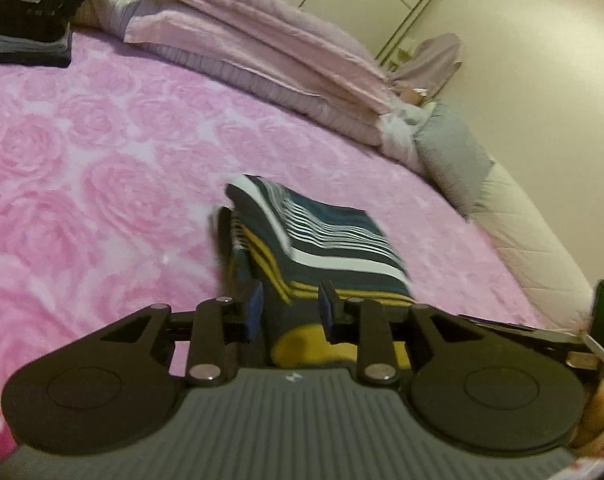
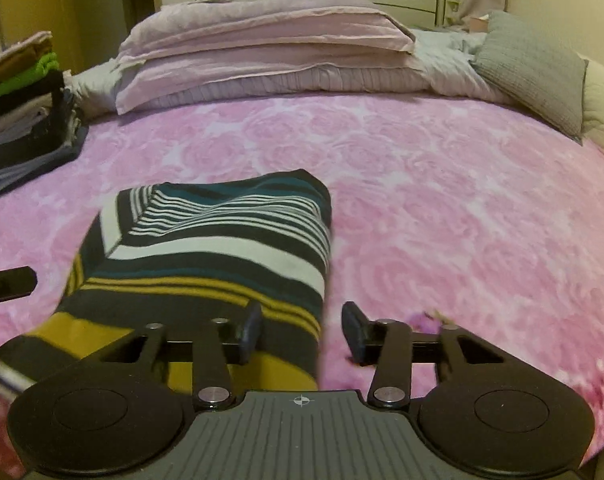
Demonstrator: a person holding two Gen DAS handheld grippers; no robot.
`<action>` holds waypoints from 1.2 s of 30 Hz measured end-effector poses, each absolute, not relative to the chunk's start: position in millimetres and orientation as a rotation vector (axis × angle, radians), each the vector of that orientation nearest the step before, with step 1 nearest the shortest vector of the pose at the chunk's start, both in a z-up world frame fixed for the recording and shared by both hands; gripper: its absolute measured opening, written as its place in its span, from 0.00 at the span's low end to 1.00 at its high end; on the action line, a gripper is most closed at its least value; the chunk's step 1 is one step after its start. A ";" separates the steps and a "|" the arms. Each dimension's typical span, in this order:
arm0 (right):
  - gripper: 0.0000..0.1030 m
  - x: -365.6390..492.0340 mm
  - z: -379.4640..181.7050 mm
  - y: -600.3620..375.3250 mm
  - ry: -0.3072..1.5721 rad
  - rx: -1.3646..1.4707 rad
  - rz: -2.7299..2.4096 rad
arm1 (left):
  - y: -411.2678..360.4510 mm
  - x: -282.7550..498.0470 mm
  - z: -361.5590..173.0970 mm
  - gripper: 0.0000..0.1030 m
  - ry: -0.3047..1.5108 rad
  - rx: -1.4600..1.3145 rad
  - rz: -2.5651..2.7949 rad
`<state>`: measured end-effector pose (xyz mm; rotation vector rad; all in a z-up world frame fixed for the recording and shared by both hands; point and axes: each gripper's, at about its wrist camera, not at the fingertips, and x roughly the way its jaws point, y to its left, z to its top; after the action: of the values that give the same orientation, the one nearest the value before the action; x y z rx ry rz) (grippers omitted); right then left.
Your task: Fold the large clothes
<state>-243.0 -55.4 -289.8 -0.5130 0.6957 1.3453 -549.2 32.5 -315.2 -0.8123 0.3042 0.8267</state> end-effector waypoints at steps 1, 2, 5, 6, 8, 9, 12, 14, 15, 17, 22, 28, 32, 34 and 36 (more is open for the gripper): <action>0.43 -244.4 -287.4 -59.9 0.697 -0.509 1.351 | 25.9 -551.3 -311.8 0.23 0.298 -0.813 0.821; 0.44 -245.6 -285.8 -63.7 0.700 -0.506 1.358 | 20.2 -553.2 -309.4 0.23 0.293 -0.815 0.816; 0.45 -250.6 -282.5 -77.7 0.704 -0.499 1.377 | 1.2 -556.9 -301.7 0.23 0.282 -0.813 0.801; 0.45 -252.1 -281.6 -82.8 0.706 -0.494 1.384 | -5.4 -558.3 -299.4 0.23 0.281 -0.807 0.801; 0.45 -253.6 -279.4 -94.8 0.714 -0.475 1.407 | -16.7 -561.1 -297.3 0.27 0.278 -0.804 0.801; 0.45 -253.6 -279.0 -101.3 0.718 -0.462 1.418 | -21.8 -562.4 -297.4 0.30 0.275 -0.806 0.802; 0.45 -249.6 -278.9 -125.5 0.735 -0.399 1.458 | -35.1 -566.9 -301.5 0.32 0.274 -0.822 0.805; 0.47 -245.7 -280.3 -143.7 0.738 -0.347 1.507 | -42.1 -569.0 -303.2 0.34 0.271 -0.827 0.802; 0.49 -244.7 -281.7 -152.7 0.730 -0.329 1.534 | -44.4 -568.8 -303.4 0.36 0.272 -0.824 0.803; 0.59 -245.4 -285.1 -164.3 0.707 -0.323 1.563 | -46.7 -564.4 -303.4 0.41 0.289 -0.798 0.808; 0.61 -253.7 -301.1 -165.9 0.660 -0.351 1.595 | -35.5 -547.6 -319.4 0.27 0.334 -0.762 0.831; 0.00 -258.7 -324.7 -164.3 0.565 -0.451 1.629 | -51.1 -560.0 -343.7 0.08 0.306 -0.688 0.873; 0.00 -255.0 -353.2 -154.4 0.635 -0.496 1.610 | -54.2 -561.8 -386.4 0.09 0.326 -0.719 0.924; 0.00 -256.1 -347.5 -153.9 0.644 -0.491 1.607 | -57.2 -555.1 -382.3 0.10 0.342 -0.683 0.958; 0.00 -250.9 -339.3 -153.6 0.689 -0.480 1.609 | -59.1 -552.6 -374.8 0.14 0.352 -0.712 0.983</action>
<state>-250.9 -153.6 -339.3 -0.4800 0.6886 1.6088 -552.6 -59.1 -374.8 -0.7122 0.3519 0.9834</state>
